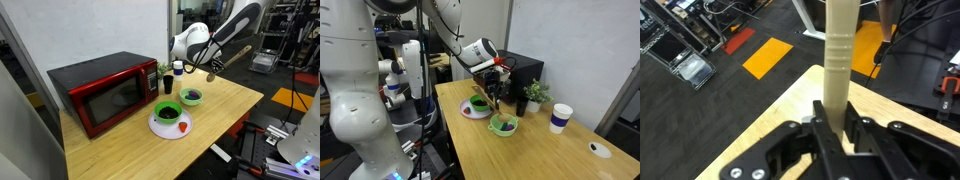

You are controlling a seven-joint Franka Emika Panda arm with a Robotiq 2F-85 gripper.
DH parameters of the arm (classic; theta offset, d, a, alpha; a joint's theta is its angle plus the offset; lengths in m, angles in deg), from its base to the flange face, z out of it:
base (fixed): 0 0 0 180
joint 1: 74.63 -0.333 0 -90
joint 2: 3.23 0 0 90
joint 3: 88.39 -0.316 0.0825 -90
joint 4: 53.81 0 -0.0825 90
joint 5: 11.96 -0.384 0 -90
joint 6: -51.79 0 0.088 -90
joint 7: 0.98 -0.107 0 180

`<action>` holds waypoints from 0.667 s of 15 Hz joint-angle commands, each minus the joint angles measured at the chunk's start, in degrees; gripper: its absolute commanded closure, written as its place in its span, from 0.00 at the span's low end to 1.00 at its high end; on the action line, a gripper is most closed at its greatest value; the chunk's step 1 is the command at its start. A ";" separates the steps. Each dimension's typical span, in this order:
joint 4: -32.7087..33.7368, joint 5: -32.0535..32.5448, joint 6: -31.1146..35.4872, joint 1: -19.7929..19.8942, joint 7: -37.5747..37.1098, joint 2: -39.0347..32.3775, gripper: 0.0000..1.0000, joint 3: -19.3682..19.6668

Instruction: Use the ladle to stir the contents in the green bowl

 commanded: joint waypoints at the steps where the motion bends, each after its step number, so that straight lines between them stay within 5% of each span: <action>1: 3.74 -6.21 0.37 2.21 -3.24 -0.12 0.94 1.41; 10: 11.72 -17.75 5.17 8.36 -9.48 -0.93 0.94 8.23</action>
